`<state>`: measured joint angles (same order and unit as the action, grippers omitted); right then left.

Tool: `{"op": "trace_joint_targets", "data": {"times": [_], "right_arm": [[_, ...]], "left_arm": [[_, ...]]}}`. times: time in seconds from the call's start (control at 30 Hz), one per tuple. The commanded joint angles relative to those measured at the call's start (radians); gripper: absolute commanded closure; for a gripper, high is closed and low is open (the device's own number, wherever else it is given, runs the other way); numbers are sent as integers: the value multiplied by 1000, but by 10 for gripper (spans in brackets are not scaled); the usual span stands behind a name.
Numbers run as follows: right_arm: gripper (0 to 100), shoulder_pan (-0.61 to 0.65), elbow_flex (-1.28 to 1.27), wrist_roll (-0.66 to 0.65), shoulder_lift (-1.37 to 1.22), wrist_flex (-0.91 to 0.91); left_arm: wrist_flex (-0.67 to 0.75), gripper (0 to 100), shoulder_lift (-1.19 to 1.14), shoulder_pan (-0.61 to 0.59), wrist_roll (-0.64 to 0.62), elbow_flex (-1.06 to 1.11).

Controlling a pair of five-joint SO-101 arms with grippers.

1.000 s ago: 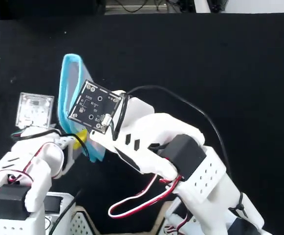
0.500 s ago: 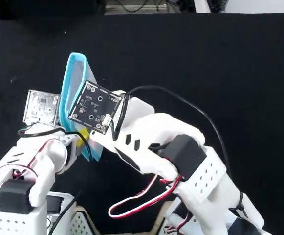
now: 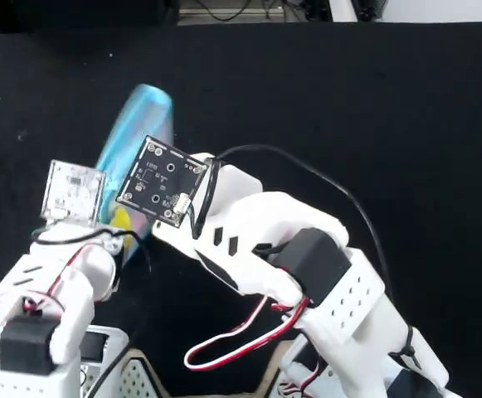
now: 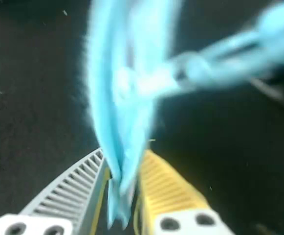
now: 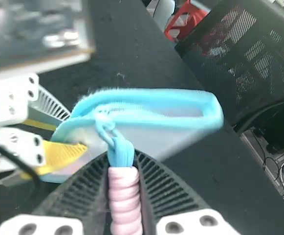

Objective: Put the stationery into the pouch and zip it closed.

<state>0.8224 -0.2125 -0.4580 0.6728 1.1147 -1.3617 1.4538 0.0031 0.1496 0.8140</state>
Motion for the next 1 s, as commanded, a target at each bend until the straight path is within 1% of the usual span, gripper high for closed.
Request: {"op": "trace_joint_targets", "data": {"times": [0.0, 0.17, 0.33, 0.43, 0.53, 0.63, 0.7, 0.77, 0.87, 0.97], "right_arm": [[988, -18, 10, -3, 38, -31], [988, -18, 4, 8, 74, -31], [988, -78, -35, 103, 124, -46], [988, -91, -131, 110, 143, -95], [988, -94, -216, 120, 191, -157], [988, -94, -288, 123, 274, -183], [988, -101, -349, 121, 334, -195], [988, -137, -432, 123, 386, -216], [988, -189, -553, 124, 460, -287], [988, -209, -642, 144, 530, -342]], "left_arm": [[23, 971, 121, 10, 60, -36], [14, 971, 206, 8, 104, -28], [17, 971, 209, 8, 104, 16], [23, 971, 207, 13, 126, 22], [14, 971, 207, 67, 195, 22], [-20, 971, 207, 102, 238, 22], [-26, 971, 207, 125, 245, 22], [-20, 971, 207, 139, 241, 22], [-18, 971, 207, 157, 239, 22], [-29, 971, 216, 199, 238, 28]]}}
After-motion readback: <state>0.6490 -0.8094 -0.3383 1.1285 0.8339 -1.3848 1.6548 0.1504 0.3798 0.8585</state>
